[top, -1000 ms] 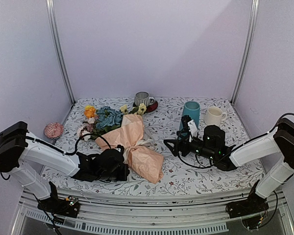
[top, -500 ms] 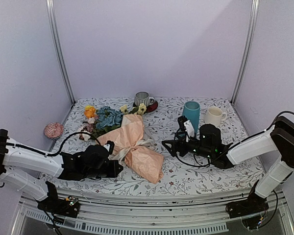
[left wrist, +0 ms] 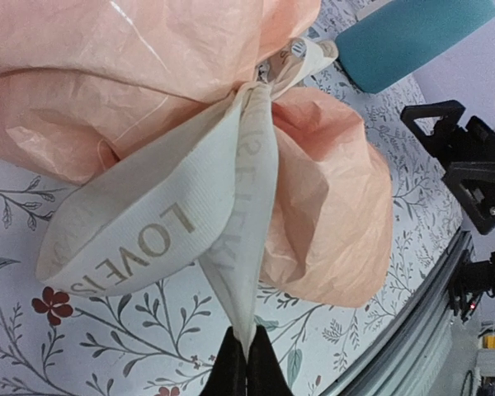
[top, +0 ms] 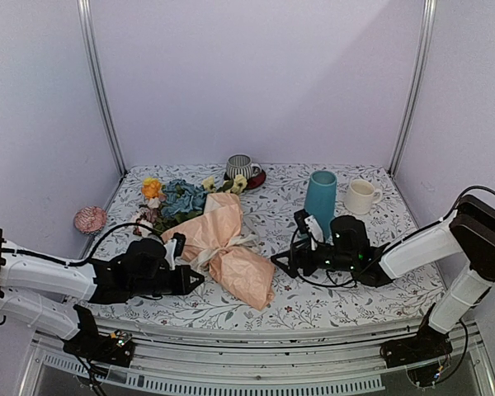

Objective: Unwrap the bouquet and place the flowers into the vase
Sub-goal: Untie the ribbon from the tied bouquet.

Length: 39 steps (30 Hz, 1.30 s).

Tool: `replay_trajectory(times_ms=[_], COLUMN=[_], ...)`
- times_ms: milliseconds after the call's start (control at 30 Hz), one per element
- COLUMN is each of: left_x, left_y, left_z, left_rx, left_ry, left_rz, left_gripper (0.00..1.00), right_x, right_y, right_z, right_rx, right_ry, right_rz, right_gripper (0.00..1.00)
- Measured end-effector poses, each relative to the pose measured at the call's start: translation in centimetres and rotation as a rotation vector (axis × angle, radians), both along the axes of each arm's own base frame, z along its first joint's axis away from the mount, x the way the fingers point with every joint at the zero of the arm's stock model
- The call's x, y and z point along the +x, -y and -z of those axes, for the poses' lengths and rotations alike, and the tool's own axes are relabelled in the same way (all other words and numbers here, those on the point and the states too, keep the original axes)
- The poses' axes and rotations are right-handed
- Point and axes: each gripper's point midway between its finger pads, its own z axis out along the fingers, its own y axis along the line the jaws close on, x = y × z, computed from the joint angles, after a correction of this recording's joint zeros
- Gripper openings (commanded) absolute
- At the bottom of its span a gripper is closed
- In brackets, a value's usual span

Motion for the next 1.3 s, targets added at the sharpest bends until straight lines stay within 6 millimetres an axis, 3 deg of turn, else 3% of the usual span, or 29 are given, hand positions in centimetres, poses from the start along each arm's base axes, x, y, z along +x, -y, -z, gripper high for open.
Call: replay_trajectory(times_ms=[367, 533, 733, 833, 933, 1067, 1167, 1300], left_x=[0.1, 0.1, 0.5, 0.6, 0.6, 0.5, 0.5, 0.4], left_y=[-0.1, -0.7, -2.1, -2.7, -3.0, -3.3, -3.5, -3.7], left_z=[-0.3, -1.1, -2.2, -2.3, -2.4, -2.5, -2.6, -2.4], left_rx=[-0.022, -0.048, -0.072, -0.072, -0.069, -0.069, -0.071, -0.066], left_ry=[0.006, 0.023, 0.043, 0.044, 0.043, 0.043, 0.045, 0.04], left_rz=[0.044, 0.037, 0.001, -0.014, -0.022, -0.03, -0.037, -0.039], left_gripper=[0.0, 0.0, 0.0, 0.0, 0.0, 0.0, 0.0, 0.0], right_x=[-3.3, -5.4, -11.0, -12.5, -11.5, -8.7, -5.8, -2.9], right_y=[-1.0, -4.6, -10.3, -11.5, -10.6, -8.5, -7.1, -5.9], right_z=[6.3, 5.3, 3.0, 2.3, 2.6, 1.6, 0.4, 0.4], right_rx=[-0.021, 0.019, 0.036, 0.033, -0.012, -0.058, -0.07, -0.128], right_ry=[-0.266, -0.264, -0.171, -0.123, -0.082, -0.006, 0.043, 0.079], right_rz=[-0.104, -0.226, -0.426, -0.465, -0.406, -0.286, -0.202, -0.141], right_gripper=[0.93, 0.91, 0.93, 0.93, 0.87, 0.68, 0.66, 0.63])
